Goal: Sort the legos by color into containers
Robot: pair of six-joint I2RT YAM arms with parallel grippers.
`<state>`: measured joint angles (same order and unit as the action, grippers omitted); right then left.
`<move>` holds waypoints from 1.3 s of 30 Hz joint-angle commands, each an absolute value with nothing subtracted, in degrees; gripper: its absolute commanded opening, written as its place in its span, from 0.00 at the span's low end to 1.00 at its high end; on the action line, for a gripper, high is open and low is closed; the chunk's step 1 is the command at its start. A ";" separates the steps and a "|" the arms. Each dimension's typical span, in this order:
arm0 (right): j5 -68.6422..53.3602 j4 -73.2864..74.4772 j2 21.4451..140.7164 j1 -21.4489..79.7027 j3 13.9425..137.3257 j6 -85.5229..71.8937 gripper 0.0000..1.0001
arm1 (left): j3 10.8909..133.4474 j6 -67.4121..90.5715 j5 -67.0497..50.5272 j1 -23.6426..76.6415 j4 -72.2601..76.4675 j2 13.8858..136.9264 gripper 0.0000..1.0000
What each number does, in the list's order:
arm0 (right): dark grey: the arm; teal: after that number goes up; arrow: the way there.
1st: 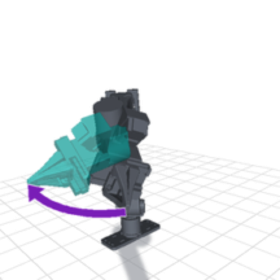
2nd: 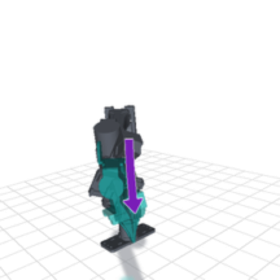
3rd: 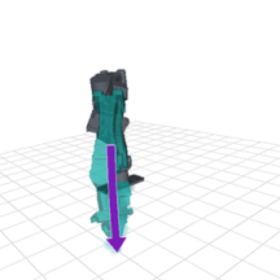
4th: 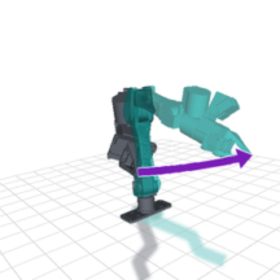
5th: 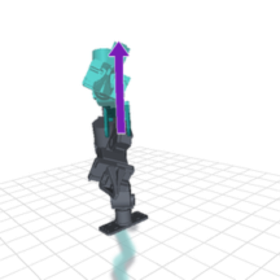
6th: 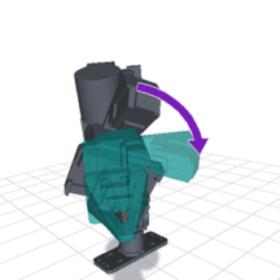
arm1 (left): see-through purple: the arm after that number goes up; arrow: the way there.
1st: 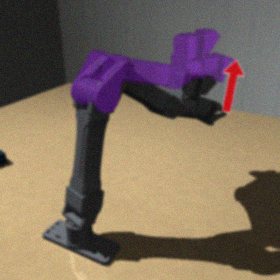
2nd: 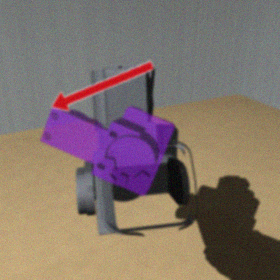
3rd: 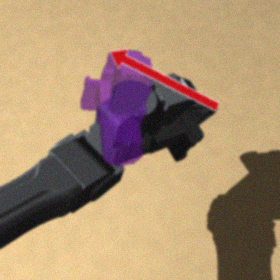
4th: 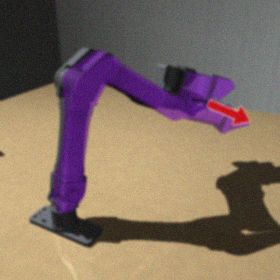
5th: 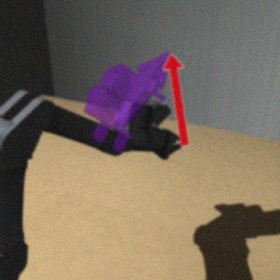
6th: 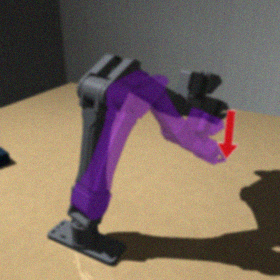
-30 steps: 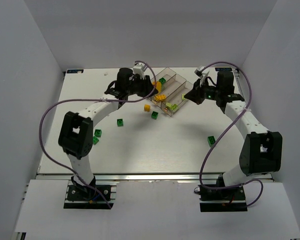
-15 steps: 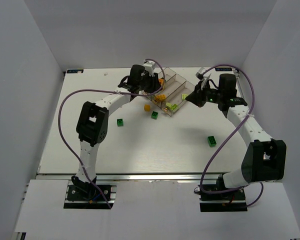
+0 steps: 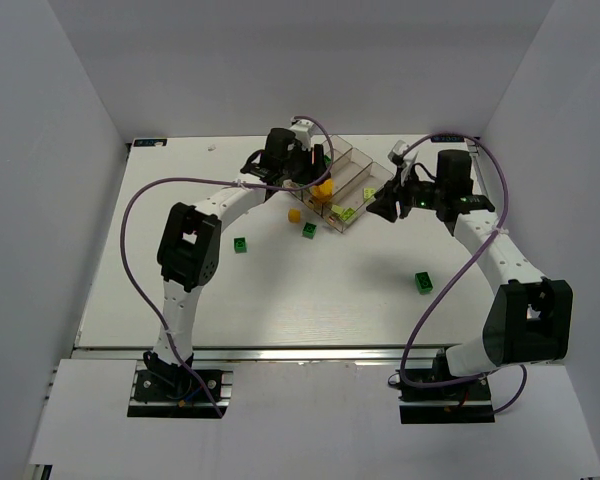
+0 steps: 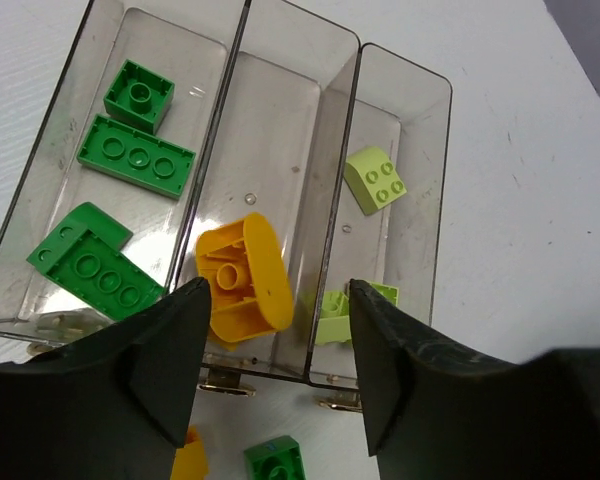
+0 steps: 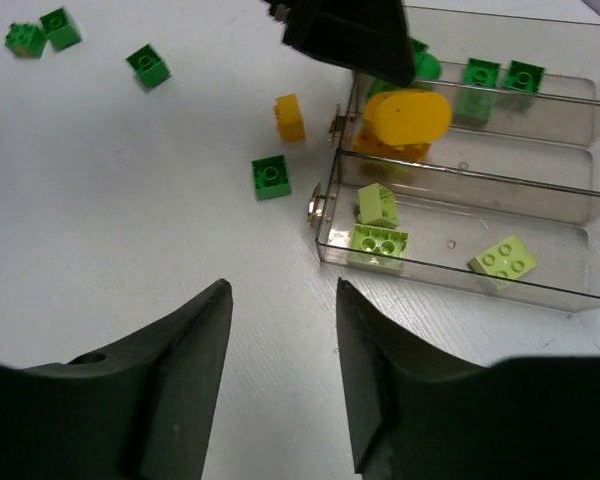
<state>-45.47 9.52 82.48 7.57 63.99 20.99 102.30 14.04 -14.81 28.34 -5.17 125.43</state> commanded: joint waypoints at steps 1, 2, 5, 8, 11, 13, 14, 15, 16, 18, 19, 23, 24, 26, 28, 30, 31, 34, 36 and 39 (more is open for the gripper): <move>-51.76 14.76 82.44 7.65 66.01 29.25 0.53 | 104.59 14.76 -14.24 28.57 -5.19 124.89 0.69; -52.81 15.64 82.53 7.65 66.01 30.92 0.55 | 104.59 14.94 -14.33 28.56 -5.01 124.81 0.69; -55.02 18.54 82.44 7.73 65.92 36.55 0.57 | 104.94 15.29 -13.89 28.57 -5.27 123.93 0.70; -57.12 22.14 82.79 8.61 66.53 44.62 0.56 | 104.59 15.12 -11.43 28.39 -6.93 121.65 0.61; -55.99 27.07 84.37 11.50 68.99 53.51 0.47 | 98.91 17.21 -8.45 27.25 -6.95 115.24 0.21; -52.05 27.86 86.65 15.35 72.05 54.23 0.33 | 93.28 21.52 -7.30 24.71 -5.46 107.96 0.05; -50.47 28.64 87.62 16.86 73.29 54.14 0.28 | 86.47 23.71 -6.95 22.44 -4.84 105.23 0.03; -46.97 28.74 89.89 18.53 74.61 53.62 0.22 | 82.48 28.34 -6.86 20.93 -3.88 102.25 0.03; -44.93 28.74 91.13 21.76 77.32 52.92 0.22 | 78.53 30.56 -7.29 19.35 -1.87 96.30 0.04; -38.52 27.95 95.42 24.95 80.05 49.32 0.25 | 67.80 36.00 -8.79 14.87 -0.53 90.64 0.13; -36.32 28.04 97.45 27.92 81.90 47.83 0.28 | 65.07 36.82 -8.70 13.55 -1.31 85.48 0.23; -24.91 32.94 111.48 33.04 99.25 39.31 0.42 | 58.37 35.69 -4.05 10.90 -8.07 76.13 0.63; -23.39 36.18 113.80 33.74 102.80 35.55 0.46 | 57.23 34.99 -2.91 10.81 -9.39 74.81 0.66; -19.89 38.58 119.32 35.94 108.78 33.15 0.52 | 56.26 34.37 -2.03 10.63 -12.65 71.04 0.69; -16.98 38.67 121.37 38.13 113.11 30.33 0.60 | 54.59 34.37 -0.79 10.37 -15.28 68.57 0.73; -12.32 38.32 123.47 39.72 114.78 28.92 0.67 | 53.27 34.89 2.44 10.37 -16.43 64.71 0.75; -11.09 38.15 124.10 41.12 115.13 28.39 0.68 | 51.96 35.15 3.42 10.37 -17.65 63.38 0.78; -6.34 37.19 126.65 42.45 116.10 26.20 0.69 | 49.58 35.51 5.88 10.28 -19.59 58.72 0.79; -4.75 34.73 127.35 42.54 114.96 25.40 0.68 | 48.43 35.95 6.76 10.28 -20.56 55.82 0.79; -1.85 31.03 128.14 42.54 112.59 25.22 0.66 | 45.89 37.00 8.08 10.28 -21.62 52.31 0.80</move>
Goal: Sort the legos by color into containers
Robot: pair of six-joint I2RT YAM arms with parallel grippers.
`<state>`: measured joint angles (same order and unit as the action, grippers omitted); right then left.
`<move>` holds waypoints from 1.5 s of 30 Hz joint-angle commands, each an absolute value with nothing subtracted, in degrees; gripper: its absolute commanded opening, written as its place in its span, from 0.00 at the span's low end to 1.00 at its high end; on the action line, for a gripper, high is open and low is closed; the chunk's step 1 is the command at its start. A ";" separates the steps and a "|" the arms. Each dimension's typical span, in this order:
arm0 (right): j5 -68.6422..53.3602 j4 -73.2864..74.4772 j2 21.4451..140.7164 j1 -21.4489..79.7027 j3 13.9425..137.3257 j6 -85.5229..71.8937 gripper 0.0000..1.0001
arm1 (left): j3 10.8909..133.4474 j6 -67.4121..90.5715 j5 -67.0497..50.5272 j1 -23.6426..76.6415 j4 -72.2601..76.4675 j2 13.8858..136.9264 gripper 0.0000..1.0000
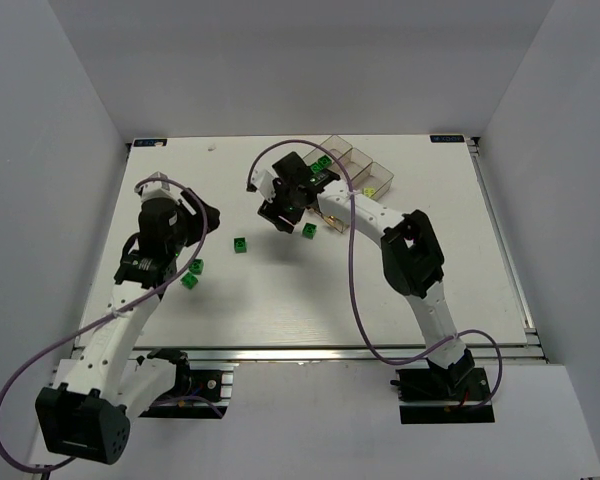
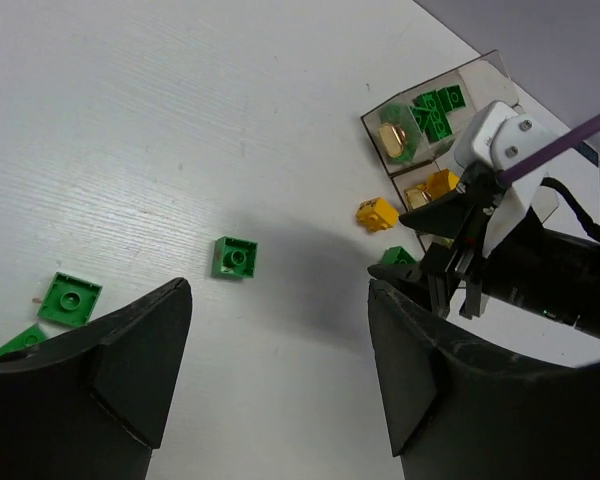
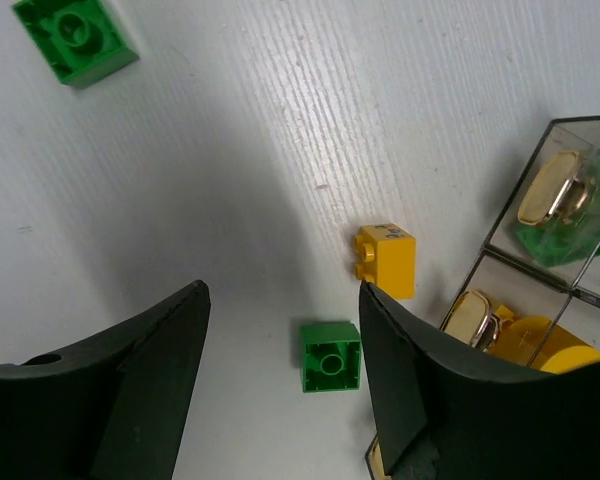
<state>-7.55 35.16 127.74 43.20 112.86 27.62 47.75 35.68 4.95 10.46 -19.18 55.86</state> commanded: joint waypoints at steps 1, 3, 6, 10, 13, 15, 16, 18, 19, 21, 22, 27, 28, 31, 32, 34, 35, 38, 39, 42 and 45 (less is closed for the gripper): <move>-1.58 30.76 128.58 42.54 113.02 25.49 0.66 | 45.27 37.26 8.35 10.28 -21.80 51.51 0.81; -0.27 29.63 129.81 42.54 113.47 26.45 0.62 | 43.51 38.05 8.44 10.28 -21.97 50.28 0.81; 2.72 26.65 130.34 42.36 112.50 27.68 0.59 | 42.37 38.84 8.00 10.28 -22.76 48.96 0.81; 3.69 24.70 131.22 41.93 111.88 28.74 0.58 | 42.10 39.11 8.09 10.28 -23.73 48.34 0.81; 3.78 24.52 132.45 41.49 112.59 29.00 0.57 | 42.36 39.11 8.44 10.28 -24.26 48.16 0.81; 3.69 24.43 133.15 41.31 112.50 29.26 0.55 | 42.45 39.02 8.44 10.28 -24.61 48.25 0.81; 3.34 24.26 133.24 41.31 112.33 29.44 0.54 | 42.45 39.02 8.44 10.28 -24.61 48.25 0.81; 2.73 24.08 133.33 41.22 111.36 29.71 0.53 | 42.28 39.11 8.26 10.37 -24.43 48.43 0.81; 2.72 24.17 133.33 41.22 111.10 29.97 0.52 | 42.01 39.20 8.17 10.37 -24.35 48.51 0.81; 2.72 23.82 133.33 41.22 110.22 30.23 0.50 | 41.84 39.55 8.00 10.28 -23.82 48.78 0.81; 2.64 23.73 133.33 41.22 109.95 30.67 0.49 | 41.66 39.72 7.74 10.28 -23.64 48.87 0.81; 1.67 23.12 133.42 41.13 109.07 31.73 0.42 | 41.40 39.90 7.38 10.28 -22.94 49.66 0.81; 1.32 23.20 133.42 41.13 108.90 31.90 0.40 | 41.40 39.99 7.47 10.28 -22.94 49.92 0.81; -1.47 23.47 133.42 41.05 108.98 32.43 0.30 | 41.40 39.90 7.73 10.28 -23.38 50.53 0.81; -2.19 23.47 133.42 40.96 109.07 32.52 0.24 | 41.22 40.34 8.00 10.28 -23.55 50.71 0.83; -4.38 24.17 133.07 40.69 109.51 32.61 0.17 | 41.05 40.60 8.17 10.28 -23.91 51.06 0.83; -5.09 24.34 132.81 40.52 109.77 32.43 0.09 | 40.87 40.95 8.35 10.28 -24.08 51.33 0.83; -9.66 24.00 129.48 39.82 108.21 31.64 0.00 | 40.69 41.92 9.05 10.28 -24.34 51.24 0.84; -10.97 23.30 128.24 39.21 107.32 30.86 0.00 | 40.61 42.10 9.75 10.28 -24.78 51.15 0.84; -15.11 18.73 121.74 37.63 102.24 28.75 0.00 | 40.52 42.89 11.85 10.28 -26.01 50.72 0.86; -17.48 12.68 114.46 35.43 97.32 24.89 0.00 | 40.17 43.68 13.27 10.28 -26.63 50.19 0.88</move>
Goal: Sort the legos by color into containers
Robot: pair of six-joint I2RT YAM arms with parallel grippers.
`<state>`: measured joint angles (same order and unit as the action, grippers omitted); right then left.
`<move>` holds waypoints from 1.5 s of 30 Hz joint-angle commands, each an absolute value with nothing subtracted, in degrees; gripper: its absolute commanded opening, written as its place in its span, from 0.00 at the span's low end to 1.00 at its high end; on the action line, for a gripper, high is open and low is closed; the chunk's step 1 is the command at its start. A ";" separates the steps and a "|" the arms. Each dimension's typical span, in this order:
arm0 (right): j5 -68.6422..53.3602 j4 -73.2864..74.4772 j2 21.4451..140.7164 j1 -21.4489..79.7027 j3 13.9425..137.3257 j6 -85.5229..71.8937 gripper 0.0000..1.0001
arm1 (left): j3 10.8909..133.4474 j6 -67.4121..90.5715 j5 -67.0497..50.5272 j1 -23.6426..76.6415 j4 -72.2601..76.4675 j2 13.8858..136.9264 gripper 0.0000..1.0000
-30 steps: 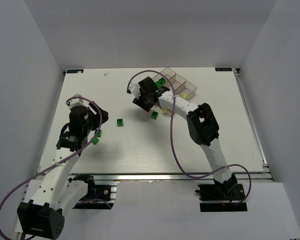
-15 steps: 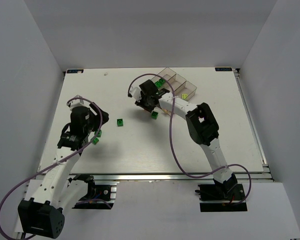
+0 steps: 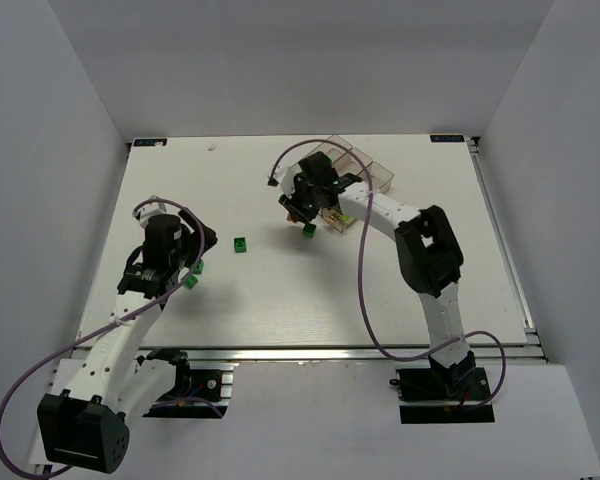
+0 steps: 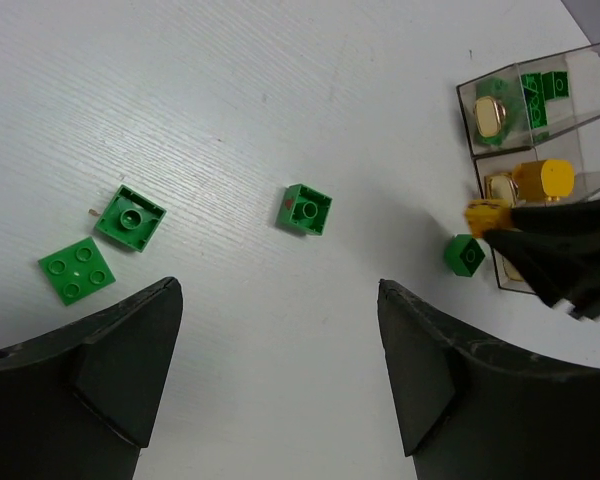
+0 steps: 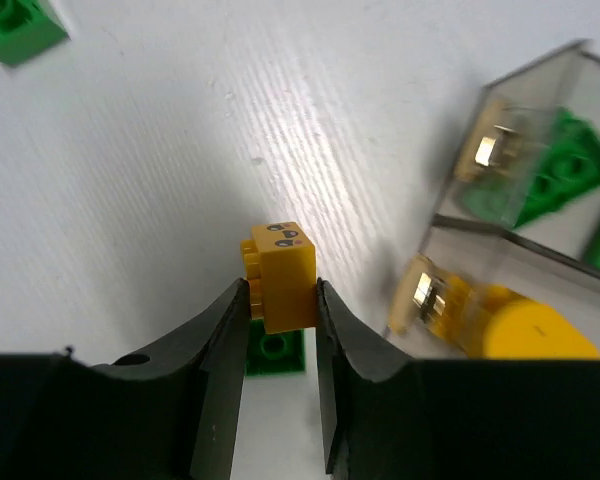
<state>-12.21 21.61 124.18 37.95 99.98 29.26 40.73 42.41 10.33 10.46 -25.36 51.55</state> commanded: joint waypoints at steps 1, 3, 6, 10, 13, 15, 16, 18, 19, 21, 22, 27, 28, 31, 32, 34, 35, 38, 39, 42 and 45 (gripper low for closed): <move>-17.58 12.66 113.48 34.81 96.43 24.09 0.00 | 40.08 43.77 13.45 10.28 -26.63 50.10 0.88; -17.66 10.29 111.72 32.71 95.02 22.77 0.00 | 39.81 44.30 13.45 10.28 -26.28 50.10 0.89; -18.10 7.92 109.78 29.54 92.99 20.66 0.00 | 39.46 44.74 13.27 10.28 -25.84 50.62 0.89; -15.74 6.77 110.56 26.55 92.90 19.86 0.00 | 39.46 45.00 12.57 10.28 -25.31 51.77 0.89; -15.03 7.82 113.55 24.00 95.00 18.29 0.00 | 39.64 44.74 12.66 10.28 -25.49 51.86 0.89; -15.12 8.70 116.00 22.33 97.81 17.23 0.00 | 39.55 44.82 13.01 10.28 -25.75 51.68 0.89; -15.12 8.88 116.80 21.98 98.61 17.23 0.00 | 39.55 44.82 13.09 10.28 -25.93 51.59 0.89; -15.03 8.70 118.29 21.18 100.02 18.01 0.02 | 39.46 44.82 13.36 10.28 -26.37 51.33 0.89; -15.03 8.70 118.82 21.18 100.37 18.37 0.04 | 39.29 45.00 13.45 10.28 -26.45 51.24 0.89; -14.77 8.70 120.23 21.01 101.68 18.98 0.06 | 39.02 45.26 13.71 10.28 -26.89 51.24 0.91; -14.59 8.79 120.76 20.92 102.12 19.07 0.09 | 38.94 45.52 13.80 10.28 -27.07 51.24 0.91; -13.71 8.88 123.31 20.48 103.97 20.21 0.25 | 39.11 46.32 14.06 10.20 -28.56 52.21 0.91; -13.28 8.88 123.48 20.48 104.06 20.48 0.41 | 39.20 46.32 14.41 10.28 -28.83 52.38 0.91; -13.71 9.05 123.05 20.30 103.71 21.00 0.66 | 39.81 46.67 15.29 10.20 -29.88 52.99 0.91; -13.88 8.79 122.61 20.22 103.54 21.18 0.70 | 39.90 46.93 15.47 10.20 -30.49 53.17 0.91; -14.85 8.53 120.34 19.78 102.75 21.18 0.79 | 40.51 47.02 15.99 10.20 -31.28 54.22 0.93; -15.38 8.53 120.32 19.69 102.48 21.09 0.82 | 40.60 47.11 16.08 10.28 -31.64 54.66 0.93; -23.26 8.96 116.82 18.29 100.64 22.57 0.89 | 41.65 46.23 16.43 10.28 -32.87 57.12 0.95; -30.69 9.83 114.20 17.93 99.85 24.07 0.89 | 42.18 45.80 16.61 10.20 -33.31 58.00 0.96; -42.40 8.71 108.04 17.49 93.54 29.77 0.89 | 44.90 45.70 18.80 10.11 -36.38 62.83 0.97; -49.28 8.87 103.98 17.58 88.25 32.51 0.89 | 47.89 49.38 21.00 9.67 -39.54 67.84 0.98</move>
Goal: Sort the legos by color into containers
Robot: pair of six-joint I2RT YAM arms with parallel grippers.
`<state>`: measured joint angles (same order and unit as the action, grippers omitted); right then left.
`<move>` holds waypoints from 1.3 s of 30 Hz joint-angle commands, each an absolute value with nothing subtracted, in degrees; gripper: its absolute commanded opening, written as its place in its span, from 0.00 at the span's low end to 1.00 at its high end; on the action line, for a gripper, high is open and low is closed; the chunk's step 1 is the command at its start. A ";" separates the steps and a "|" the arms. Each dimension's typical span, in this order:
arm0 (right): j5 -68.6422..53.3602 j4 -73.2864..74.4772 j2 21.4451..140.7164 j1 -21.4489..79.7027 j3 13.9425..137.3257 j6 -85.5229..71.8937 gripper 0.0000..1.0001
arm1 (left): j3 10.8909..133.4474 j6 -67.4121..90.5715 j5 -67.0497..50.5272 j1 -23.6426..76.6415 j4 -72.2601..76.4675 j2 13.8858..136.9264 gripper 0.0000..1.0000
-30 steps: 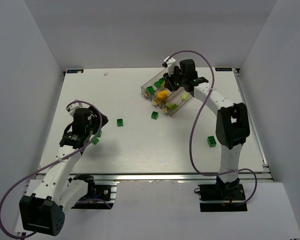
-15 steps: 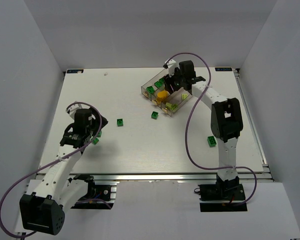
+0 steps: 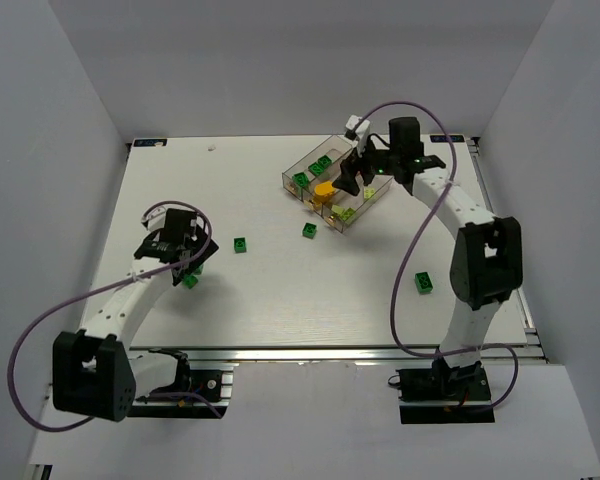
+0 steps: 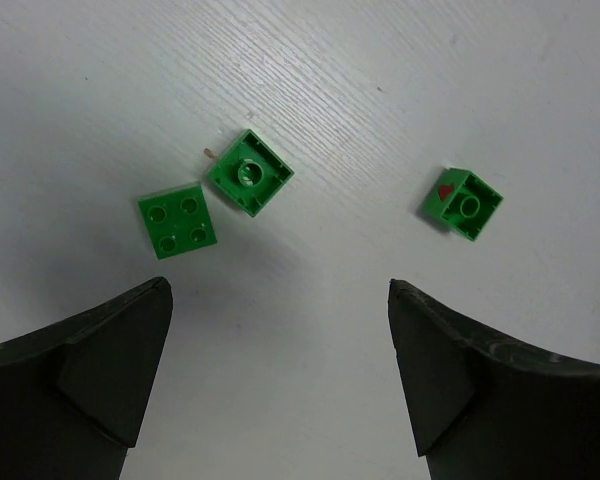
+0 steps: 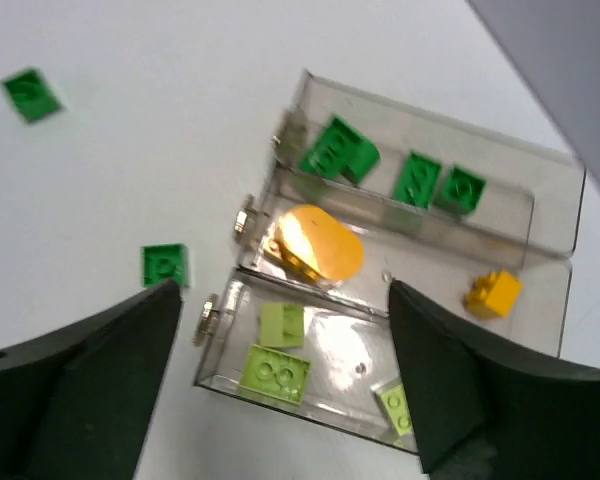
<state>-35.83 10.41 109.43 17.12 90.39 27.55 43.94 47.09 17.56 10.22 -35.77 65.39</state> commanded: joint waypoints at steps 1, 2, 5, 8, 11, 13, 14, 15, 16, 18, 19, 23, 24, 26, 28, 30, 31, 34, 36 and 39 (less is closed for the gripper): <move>-50.26 10.01 103.63 17.58 87.81 32.52 0.83 | 48.68 51.40 21.01 9.58 -40.42 69.16 0.98; -50.80 10.37 102.93 17.58 87.11 32.35 0.77 | 49.47 52.46 20.74 9.41 -40.86 71.52 0.98; -50.54 11.25 101.43 17.49 85.18 32.43 0.29 | 52.29 55.19 18.21 9.49 -40.70 75.30 0.98; -46.16 11.60 100.20 17.58 83.24 31.11 0.08 | 54.31 55.63 13.12 9.41 -37.28 78.12 0.98; -44.04 11.86 98.79 17.49 81.31 30.94 0.42 | 56.86 54.05 8.63 9.49 -33.67 81.46 0.97; -43.60 11.87 97.74 17.58 79.46 31.29 0.60 | 59.32 54.49 5.98 9.93 -33.57 85.07 0.97; -43.16 11.87 97.47 17.58 78.93 31.29 0.65 | 60.02 55.01 5.63 10.19 -33.57 86.04 0.97; -42.98 11.87 97.30 17.49 78.23 31.12 0.66 | 61.25 56.85 5.71 10.37 -33.75 87.87 0.98; -42.63 11.87 96.95 17.58 77.96 30.68 0.67 | 62.04 57.74 5.28 10.72 -34.45 89.02 0.98; -42.36 11.78 96.68 17.49 77.17 30.50 0.68 | 63.89 60.45 5.36 10.99 -37.07 92.79 0.98; -42.28 11.69 96.42 17.58 76.99 30.41 0.69 | 65.55 60.82 5.19 11.33 -37.52 93.86 0.98; -41.84 11.69 95.98 17.58 76.20 30.15 0.69 | 67.93 64.50 5.10 12.22 -36.83 97.29 0.98; -41.84 11.69 95.98 17.58 76.11 30.15 0.69 | 68.55 65.73 5.10 12.39 -36.83 97.99 0.98; -41.66 11.69 95.71 17.58 75.85 30.06 0.69 | 71.35 67.14 6.59 13.18 -38.22 101.06 0.98; -41.66 11.25 95.54 17.58 75.59 29.45 0.69 | 73.73 67.68 6.77 13.88 -40.43 103.52 0.98; -41.84 11.16 95.45 17.58 75.15 28.92 0.70 | 76.11 68.11 7.38 14.50 -41.83 105.99 0.98; -41.75 11.08 95.19 17.58 74.97 28.83 0.70 | 76.46 68.29 7.64 14.85 -41.92 106.43 0.98; -41.13 11.07 94.84 17.49 74.44 29.00 0.70 | 76.90 68.82 7.91 15.20 -42.63 107.31 0.97; -40.96 11.07 94.66 17.23 74.18 29.09 0.70 | 76.73 68.99 7.91 15.21 -43.50 107.84 0.96; -40.96 11.07 94.57 16.70 74.00 29.09 0.70 | 76.20 68.82 7.56 15.29 -44.73 108.54 0.95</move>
